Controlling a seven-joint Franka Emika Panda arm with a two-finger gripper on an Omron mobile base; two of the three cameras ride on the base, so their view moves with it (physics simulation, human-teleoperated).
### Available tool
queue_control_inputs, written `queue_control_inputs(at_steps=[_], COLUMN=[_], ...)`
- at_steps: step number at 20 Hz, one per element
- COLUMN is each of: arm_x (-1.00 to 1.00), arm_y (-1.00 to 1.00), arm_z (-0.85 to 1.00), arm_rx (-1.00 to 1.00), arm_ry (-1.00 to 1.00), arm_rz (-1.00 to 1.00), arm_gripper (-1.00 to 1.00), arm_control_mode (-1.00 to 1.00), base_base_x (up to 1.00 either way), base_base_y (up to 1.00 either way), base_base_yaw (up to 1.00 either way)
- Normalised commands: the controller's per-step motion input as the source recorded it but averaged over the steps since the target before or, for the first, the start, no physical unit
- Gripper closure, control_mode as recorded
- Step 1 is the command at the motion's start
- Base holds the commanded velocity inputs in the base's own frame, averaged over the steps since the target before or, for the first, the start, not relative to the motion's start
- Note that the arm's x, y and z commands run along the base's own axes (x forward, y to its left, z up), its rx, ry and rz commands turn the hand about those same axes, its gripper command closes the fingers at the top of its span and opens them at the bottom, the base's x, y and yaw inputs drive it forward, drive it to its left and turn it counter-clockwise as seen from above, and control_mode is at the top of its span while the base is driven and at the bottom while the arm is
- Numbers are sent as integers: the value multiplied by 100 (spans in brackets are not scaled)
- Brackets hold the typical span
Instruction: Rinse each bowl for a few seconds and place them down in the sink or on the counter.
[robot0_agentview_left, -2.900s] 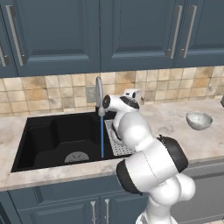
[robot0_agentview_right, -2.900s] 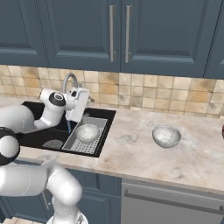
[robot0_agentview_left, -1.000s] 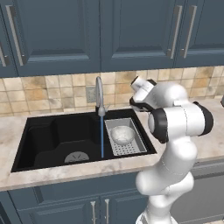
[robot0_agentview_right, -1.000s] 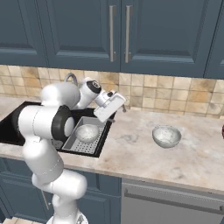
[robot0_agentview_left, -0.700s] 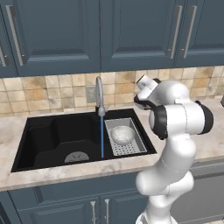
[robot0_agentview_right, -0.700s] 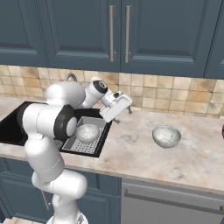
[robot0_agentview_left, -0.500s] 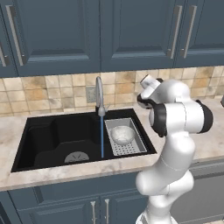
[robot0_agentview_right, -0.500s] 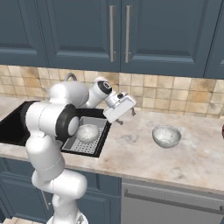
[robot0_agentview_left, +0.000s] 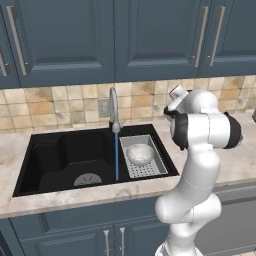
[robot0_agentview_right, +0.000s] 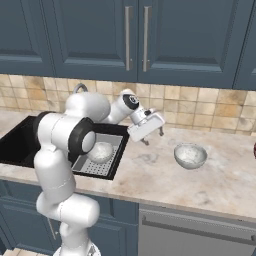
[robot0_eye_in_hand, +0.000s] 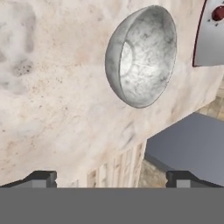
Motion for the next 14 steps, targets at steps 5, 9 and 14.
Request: queue_control_inputs(at_steps=[5, 9, 14], arm_x=[8, 10, 11], arm_y=[-27, -26, -16], arm_z=[-18, -21, -14], arm_rx=[5, 6, 4], arm_ry=[0, 0, 0], arm_rz=[-3, -1, 0], arm_gripper=[-100, -100, -100], arm_control_mode=[-100, -100, -100], base_base_x=[0, 0, 0], base_base_y=[0, 0, 0], base_base_yaw=[0, 0, 0])
